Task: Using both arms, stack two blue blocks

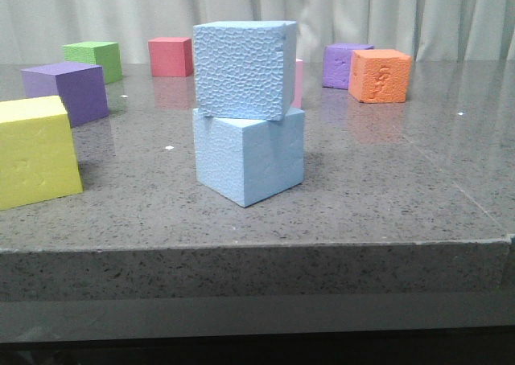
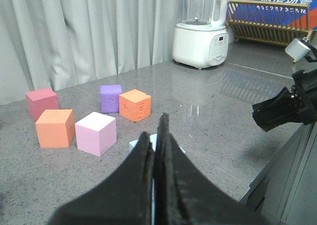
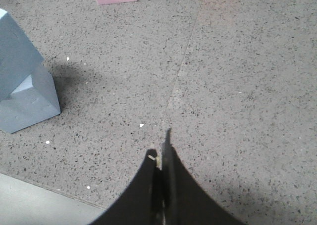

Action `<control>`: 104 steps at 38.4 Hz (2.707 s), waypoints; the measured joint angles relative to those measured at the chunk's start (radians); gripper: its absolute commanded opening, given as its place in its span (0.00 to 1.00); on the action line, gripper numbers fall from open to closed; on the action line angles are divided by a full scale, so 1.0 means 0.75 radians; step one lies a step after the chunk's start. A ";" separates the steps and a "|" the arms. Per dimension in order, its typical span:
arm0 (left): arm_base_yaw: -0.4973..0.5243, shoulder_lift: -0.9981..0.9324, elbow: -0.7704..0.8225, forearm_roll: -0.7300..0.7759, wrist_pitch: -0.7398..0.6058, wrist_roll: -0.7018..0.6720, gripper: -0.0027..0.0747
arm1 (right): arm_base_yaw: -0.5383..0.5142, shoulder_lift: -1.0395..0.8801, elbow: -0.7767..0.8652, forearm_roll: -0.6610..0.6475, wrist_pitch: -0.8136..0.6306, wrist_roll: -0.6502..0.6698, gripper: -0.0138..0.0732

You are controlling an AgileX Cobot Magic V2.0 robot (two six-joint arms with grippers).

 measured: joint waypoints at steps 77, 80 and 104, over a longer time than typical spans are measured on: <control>1.061 -0.665 0.886 0.059 -0.125 -0.199 0.01 | 0.000 0.000 0.000 0.000 0.000 0.000 0.08; 1.061 -0.665 0.886 0.059 -0.125 -0.199 0.01 | 0.000 0.000 0.000 0.000 0.000 0.000 0.08; 1.061 -0.665 0.886 0.059 -0.125 -0.199 0.01 | -0.005 -0.158 0.242 -0.147 -0.336 0.000 0.08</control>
